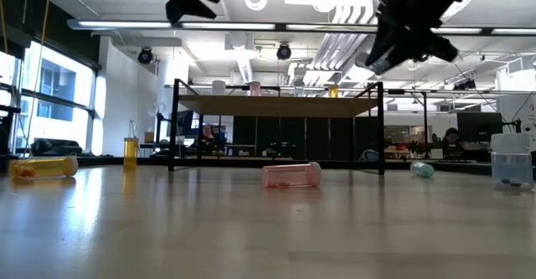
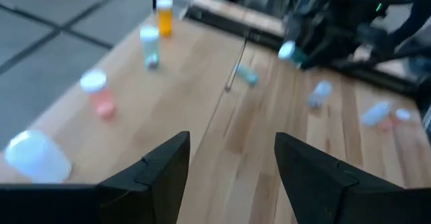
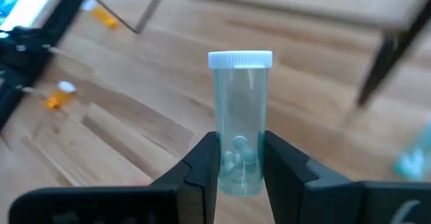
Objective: Pick and place medicine bottles onto shelf by color
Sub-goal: Put the right blue pill bottle on the shelf aligned with the other blue pill bottle
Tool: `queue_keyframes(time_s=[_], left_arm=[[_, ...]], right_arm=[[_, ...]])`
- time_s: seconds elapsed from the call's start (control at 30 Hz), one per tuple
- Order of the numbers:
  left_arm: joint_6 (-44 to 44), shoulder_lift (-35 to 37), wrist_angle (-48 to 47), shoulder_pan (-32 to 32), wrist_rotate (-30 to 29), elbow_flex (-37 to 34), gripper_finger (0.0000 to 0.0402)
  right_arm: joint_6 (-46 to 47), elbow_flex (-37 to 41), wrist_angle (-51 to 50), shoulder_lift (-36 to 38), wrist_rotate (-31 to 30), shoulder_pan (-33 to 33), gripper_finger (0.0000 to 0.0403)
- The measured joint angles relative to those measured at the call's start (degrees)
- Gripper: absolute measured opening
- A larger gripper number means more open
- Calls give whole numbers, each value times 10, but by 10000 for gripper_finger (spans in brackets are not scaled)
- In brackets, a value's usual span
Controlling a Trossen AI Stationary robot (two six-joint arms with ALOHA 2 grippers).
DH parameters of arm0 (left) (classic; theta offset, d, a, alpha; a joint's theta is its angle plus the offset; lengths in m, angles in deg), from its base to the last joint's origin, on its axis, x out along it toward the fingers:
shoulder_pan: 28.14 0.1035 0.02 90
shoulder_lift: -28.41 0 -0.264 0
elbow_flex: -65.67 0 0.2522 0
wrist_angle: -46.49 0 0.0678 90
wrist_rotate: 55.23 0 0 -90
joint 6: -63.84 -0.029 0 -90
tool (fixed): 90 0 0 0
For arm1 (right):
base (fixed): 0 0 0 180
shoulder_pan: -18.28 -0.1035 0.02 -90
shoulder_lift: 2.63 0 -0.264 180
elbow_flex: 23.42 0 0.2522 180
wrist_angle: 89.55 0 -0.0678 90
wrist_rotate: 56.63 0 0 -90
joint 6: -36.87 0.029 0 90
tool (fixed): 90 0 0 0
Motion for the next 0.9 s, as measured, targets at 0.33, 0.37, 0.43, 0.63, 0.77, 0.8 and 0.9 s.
queue_keyframes(time_s=[0.33, 0.37, 0.43, 0.63, 0.77, 0.8, 0.9], left_arm=[[13, 0, 103, -39, 0, 0, 209], [13, -1, 111, -43, 0, 0, 209], [20, -5, 132, -51, 0, 0, 209], [52, -30, 208, -69, -1, 0, 209], [77, -55, 271, -87, 0, 0, 209], [81, -62, 288, -92, 0, 0, 209], [89, -82, 337, -108, 0, 0, 209]], right_arm=[[-267, -53, 135, 0, 4, 69, 81], [-290, -60, 147, 0, 10, 73, 81], [-340, -73, 172, 0, 28, 81, 81], [-455, -96, 270, 0, 109, 94, 81], [-521, -96, 353, 0, 166, 95, 81], [-532, -96, 369, 0, 179, 95, 81], [-554, -97, 402, 0, 216, 95, 81]])
